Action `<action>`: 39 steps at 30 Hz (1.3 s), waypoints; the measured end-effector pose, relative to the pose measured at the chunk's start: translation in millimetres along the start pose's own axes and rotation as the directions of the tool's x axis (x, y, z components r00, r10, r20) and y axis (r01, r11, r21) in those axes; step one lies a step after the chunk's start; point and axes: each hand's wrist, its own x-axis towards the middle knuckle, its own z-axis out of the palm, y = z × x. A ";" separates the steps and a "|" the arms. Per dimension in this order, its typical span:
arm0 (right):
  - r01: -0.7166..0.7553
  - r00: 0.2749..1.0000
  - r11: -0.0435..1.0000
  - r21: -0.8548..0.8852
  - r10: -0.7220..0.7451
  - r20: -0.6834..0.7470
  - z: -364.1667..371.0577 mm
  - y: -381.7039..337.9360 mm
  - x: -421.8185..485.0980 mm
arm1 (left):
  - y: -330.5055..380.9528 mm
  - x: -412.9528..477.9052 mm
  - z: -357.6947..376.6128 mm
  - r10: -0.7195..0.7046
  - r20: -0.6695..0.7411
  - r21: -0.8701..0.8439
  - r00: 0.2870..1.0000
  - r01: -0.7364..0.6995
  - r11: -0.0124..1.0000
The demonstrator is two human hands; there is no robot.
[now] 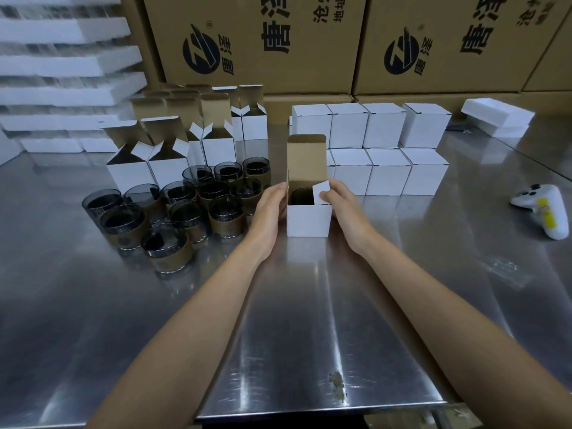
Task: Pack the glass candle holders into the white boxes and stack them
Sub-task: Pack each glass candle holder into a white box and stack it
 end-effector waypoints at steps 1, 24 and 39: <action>0.003 1.000 1.000 0.009 -0.003 0.002 0.7 -0.1 -0.5 | 0.3 -1.2 -0.4 0.008 0.007 0.011 1.000 -0.008 1.000; 0.058 0.991 0.982 0.180 -0.079 0.110 -10.2 -0.1 -1.2 | 5.8 -10.5 -0.4 0.168 0.099 0.206 0.981 -0.185 0.961; 0.229 0.959 0.963 -0.145 -0.197 0.205 -11.1 2.0 -11.0 | 4.1 -22.0 -11.4 0.160 0.285 0.397 0.945 -0.268 0.878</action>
